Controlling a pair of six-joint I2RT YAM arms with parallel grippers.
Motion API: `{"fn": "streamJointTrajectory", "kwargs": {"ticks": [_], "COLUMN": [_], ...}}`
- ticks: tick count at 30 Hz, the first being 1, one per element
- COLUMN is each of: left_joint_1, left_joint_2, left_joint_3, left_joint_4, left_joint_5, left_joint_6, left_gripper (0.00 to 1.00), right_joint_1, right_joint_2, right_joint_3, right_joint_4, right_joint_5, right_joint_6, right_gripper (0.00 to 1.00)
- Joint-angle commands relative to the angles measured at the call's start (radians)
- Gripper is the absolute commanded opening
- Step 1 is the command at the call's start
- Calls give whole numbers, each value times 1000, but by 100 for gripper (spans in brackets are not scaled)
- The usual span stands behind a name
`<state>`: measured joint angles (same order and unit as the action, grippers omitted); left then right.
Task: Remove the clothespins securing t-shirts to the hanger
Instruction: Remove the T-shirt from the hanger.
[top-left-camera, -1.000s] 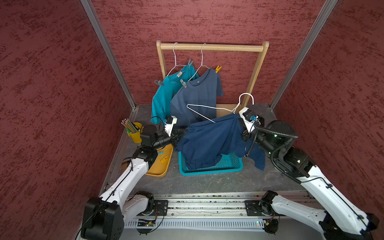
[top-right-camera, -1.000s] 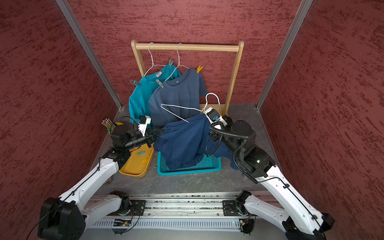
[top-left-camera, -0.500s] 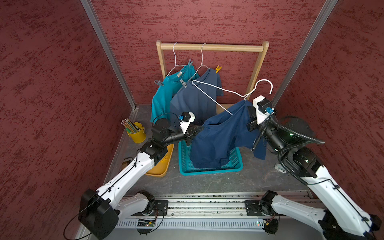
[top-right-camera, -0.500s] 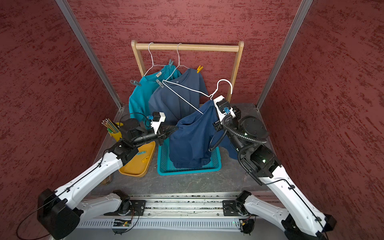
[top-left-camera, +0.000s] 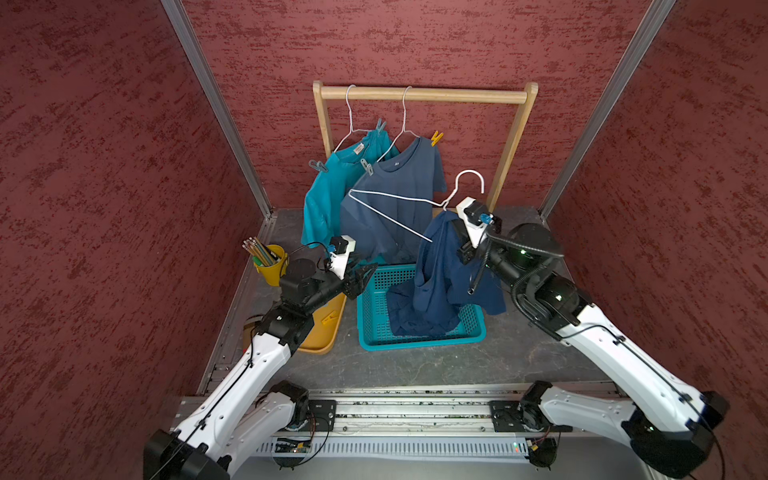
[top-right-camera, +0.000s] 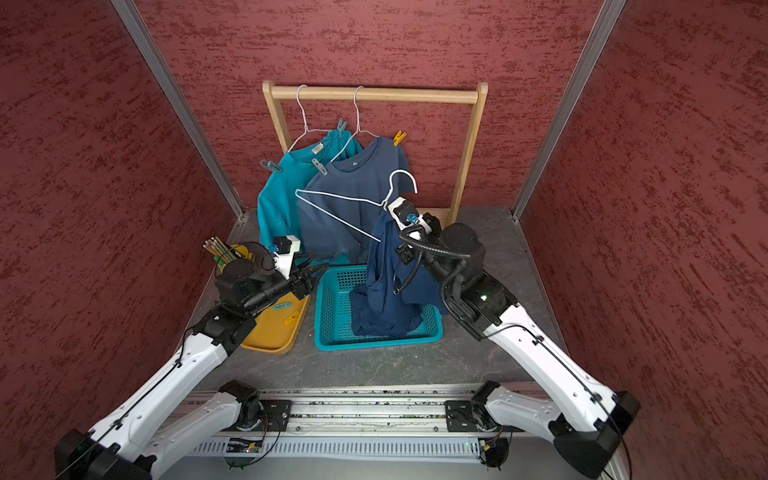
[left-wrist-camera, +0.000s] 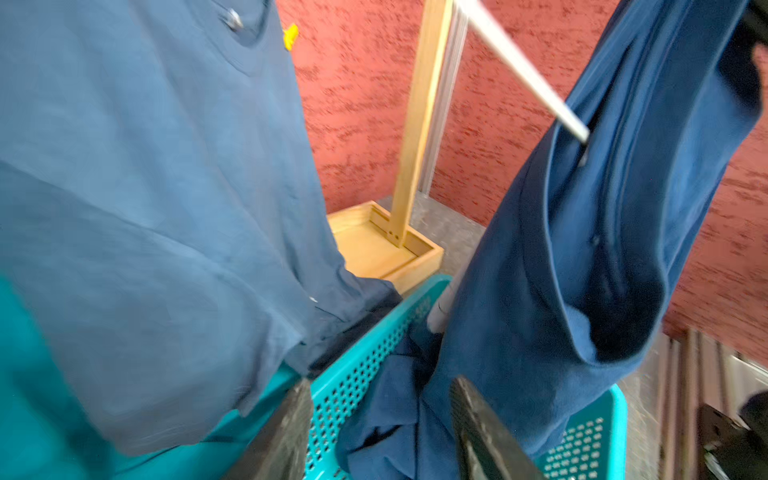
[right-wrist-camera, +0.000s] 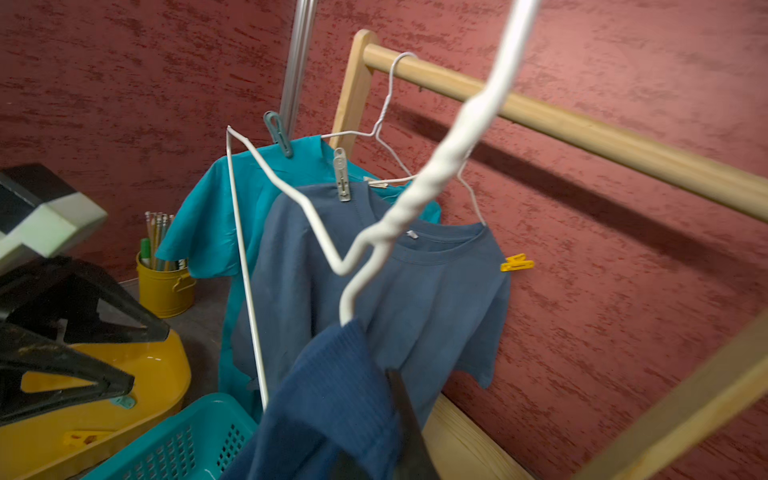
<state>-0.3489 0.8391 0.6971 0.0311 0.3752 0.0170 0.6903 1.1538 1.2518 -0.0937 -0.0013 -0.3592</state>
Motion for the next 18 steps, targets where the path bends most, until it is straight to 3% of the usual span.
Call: {"fn": "streamJointTrajectory", "kwargs": {"ticks": [1,5,9,13,18], "left_joint_1": [25,59,88,96,85], "left_joint_2": [-90,-233,-331,-329,-166], "left_joint_3": [-31,-79,-109,-99,2], "left_joint_4": [-75,-107,-119,-96,-88], "left_joint_5": [-120,-209,-215,-85,149], "left_joint_6": [22,24,41,97,140], "left_gripper": [55,57,59,60,60], "right_joint_1": [1,2,2,2,2], "right_joint_2": [53,132,158,193,227], "right_joint_3": [4,-20,-111,-170,-221], "right_joint_4": [94,109,179,190,167], "right_joint_5": [-198,-288,-311,-348,-473], "right_joint_6": [5,27,68,96,95], "right_gripper": [0,0,0,0,0]}}
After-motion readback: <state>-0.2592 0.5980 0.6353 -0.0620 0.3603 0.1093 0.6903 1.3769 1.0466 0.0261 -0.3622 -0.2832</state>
